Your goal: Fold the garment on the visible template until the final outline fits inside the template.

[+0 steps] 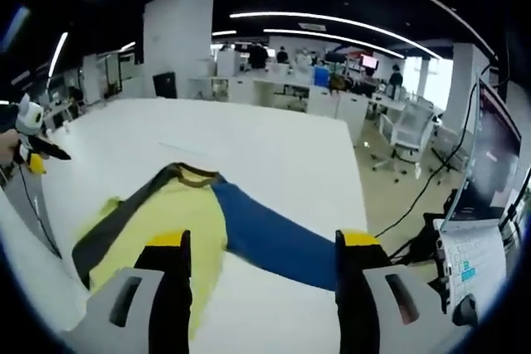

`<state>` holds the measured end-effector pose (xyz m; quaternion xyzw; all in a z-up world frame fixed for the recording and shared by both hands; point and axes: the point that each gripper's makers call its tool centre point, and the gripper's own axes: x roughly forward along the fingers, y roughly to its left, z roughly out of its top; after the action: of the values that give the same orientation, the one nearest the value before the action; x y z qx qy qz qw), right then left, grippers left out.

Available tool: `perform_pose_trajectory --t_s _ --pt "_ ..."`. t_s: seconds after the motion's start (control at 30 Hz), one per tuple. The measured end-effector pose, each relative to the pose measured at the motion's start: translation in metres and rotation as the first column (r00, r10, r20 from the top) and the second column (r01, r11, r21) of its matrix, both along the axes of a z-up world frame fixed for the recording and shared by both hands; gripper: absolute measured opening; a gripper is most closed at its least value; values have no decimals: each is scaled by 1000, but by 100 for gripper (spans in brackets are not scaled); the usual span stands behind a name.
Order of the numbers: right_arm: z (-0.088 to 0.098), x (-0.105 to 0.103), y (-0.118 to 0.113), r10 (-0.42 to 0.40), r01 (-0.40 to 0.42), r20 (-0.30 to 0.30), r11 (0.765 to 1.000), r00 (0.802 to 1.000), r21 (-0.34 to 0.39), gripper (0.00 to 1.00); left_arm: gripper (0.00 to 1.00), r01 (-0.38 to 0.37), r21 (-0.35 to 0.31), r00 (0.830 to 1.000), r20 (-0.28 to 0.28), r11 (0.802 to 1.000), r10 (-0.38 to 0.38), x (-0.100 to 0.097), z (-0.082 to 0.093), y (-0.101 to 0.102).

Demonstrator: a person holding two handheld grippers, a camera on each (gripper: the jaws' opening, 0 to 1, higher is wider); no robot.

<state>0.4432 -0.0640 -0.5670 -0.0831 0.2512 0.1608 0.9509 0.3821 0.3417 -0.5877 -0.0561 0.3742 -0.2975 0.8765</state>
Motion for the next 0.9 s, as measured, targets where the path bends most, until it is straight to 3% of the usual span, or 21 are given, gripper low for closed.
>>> perform_pose_trajectory --t_s 0.2,0.43,0.73,0.9 --pt "-10 -12 11 43 -45 -47 998 998 -42 79 98 -8 6 1000 0 1000 8 -2 1 4" --pt "-14 -27 23 76 -77 -86 997 993 -3 83 98 14 30 1000 10 999 -14 -7 2 7" --pt "-26 -48 38 157 -157 -153 988 976 11 99 99 27 37 1000 3 999 -27 -14 -1 7" --pt "-28 -56 42 188 -185 -172 982 967 35 100 99 32 42 999 -7 999 -32 -21 -4 7"
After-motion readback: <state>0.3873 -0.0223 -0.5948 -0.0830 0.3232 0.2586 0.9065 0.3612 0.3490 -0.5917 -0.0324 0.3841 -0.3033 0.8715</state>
